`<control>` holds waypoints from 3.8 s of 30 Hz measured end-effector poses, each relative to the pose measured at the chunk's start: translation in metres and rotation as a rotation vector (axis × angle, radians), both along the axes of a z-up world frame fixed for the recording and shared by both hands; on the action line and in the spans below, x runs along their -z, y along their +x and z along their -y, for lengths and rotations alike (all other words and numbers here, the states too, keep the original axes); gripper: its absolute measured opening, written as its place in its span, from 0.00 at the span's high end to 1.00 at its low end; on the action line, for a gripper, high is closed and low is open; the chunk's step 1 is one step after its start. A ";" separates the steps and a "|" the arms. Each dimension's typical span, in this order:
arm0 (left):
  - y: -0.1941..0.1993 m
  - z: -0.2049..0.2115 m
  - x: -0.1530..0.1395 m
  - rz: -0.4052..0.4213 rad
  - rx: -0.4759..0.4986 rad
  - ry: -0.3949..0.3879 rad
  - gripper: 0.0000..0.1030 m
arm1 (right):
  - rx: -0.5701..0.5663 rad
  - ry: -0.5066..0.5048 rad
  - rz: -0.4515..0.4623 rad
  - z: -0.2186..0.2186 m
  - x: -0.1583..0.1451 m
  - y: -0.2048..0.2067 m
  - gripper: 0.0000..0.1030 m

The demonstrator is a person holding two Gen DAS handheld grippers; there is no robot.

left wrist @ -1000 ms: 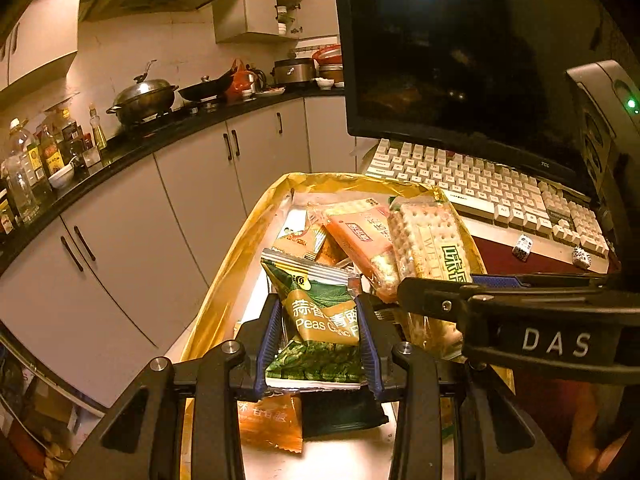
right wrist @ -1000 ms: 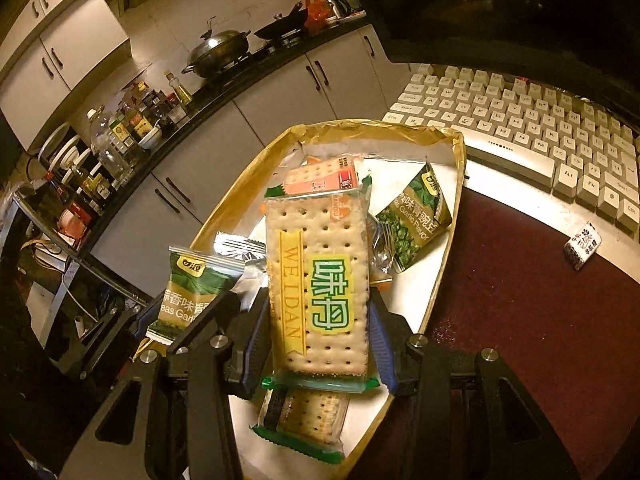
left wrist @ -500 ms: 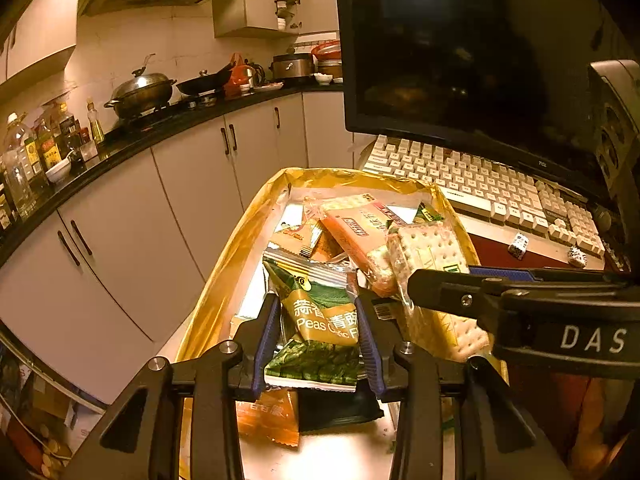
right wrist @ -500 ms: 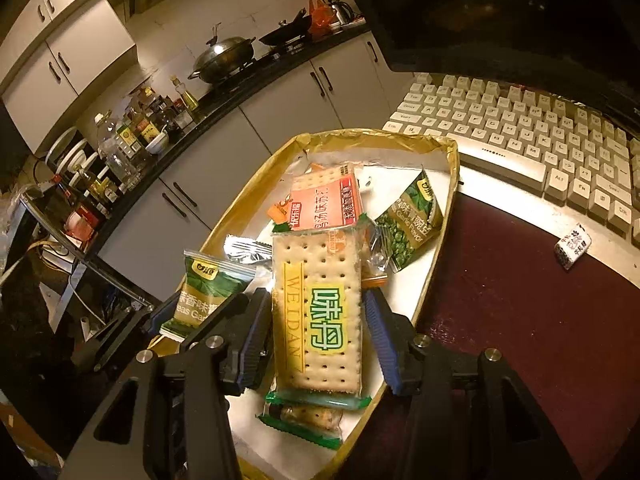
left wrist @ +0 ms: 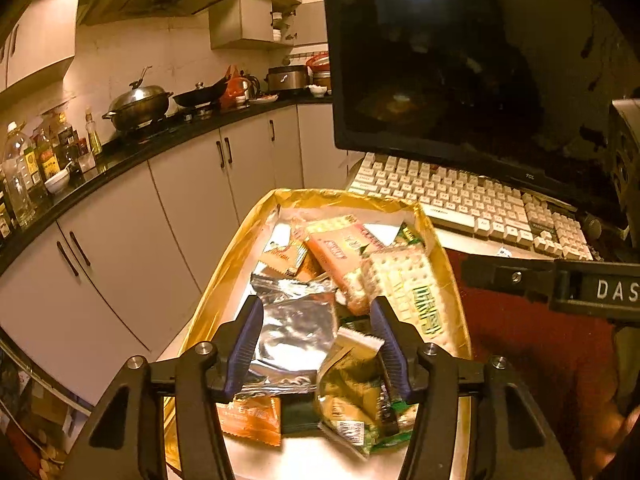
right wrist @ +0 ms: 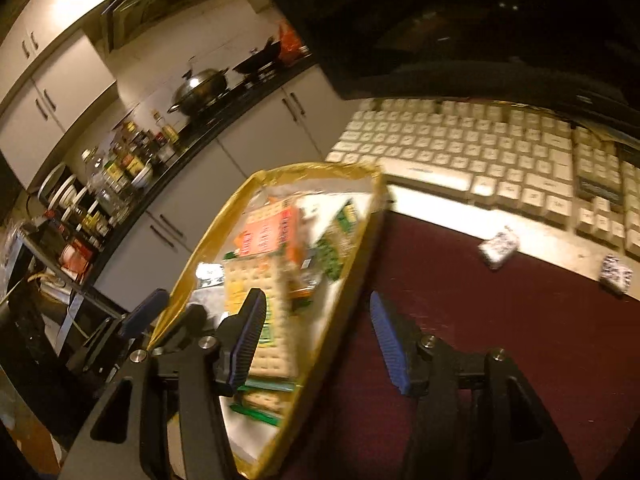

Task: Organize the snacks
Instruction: 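Move both open tools back toward the small candies on the desk, then grasp white candy with left tool while right tool grasps spotted candy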

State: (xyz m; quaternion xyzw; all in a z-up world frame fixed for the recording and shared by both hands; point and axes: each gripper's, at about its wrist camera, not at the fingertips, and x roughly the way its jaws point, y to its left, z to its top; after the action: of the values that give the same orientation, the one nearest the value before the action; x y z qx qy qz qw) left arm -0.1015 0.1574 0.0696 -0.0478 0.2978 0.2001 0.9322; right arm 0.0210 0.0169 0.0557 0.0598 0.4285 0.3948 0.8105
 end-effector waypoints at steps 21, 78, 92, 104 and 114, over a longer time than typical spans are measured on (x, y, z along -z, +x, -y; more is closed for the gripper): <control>0.089 0.096 -0.026 -0.124 0.331 -0.171 0.43 | 0.398 0.003 -0.045 0.161 0.012 0.078 0.48; 0.180 0.126 0.041 -0.203 0.263 -0.143 0.82 | 0.299 -0.131 -0.031 0.141 0.045 0.094 0.46; 0.179 0.129 0.044 -0.202 0.265 -0.116 0.82 | 0.216 -0.355 0.093 0.105 0.059 0.082 0.82; 0.174 0.122 0.041 -0.165 0.256 -0.149 0.84 | 0.262 -0.290 0.121 0.116 0.040 0.075 0.82; 0.171 0.124 0.036 -0.137 0.278 -0.175 0.84 | 0.284 -0.215 0.087 0.124 0.031 0.073 0.82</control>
State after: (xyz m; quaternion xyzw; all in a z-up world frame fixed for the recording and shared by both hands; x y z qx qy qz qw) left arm 0.0697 0.0333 0.0340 -0.0734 0.3804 0.0456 0.9208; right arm 0.0943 -0.1069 0.0247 0.0157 0.4199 0.2304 0.8777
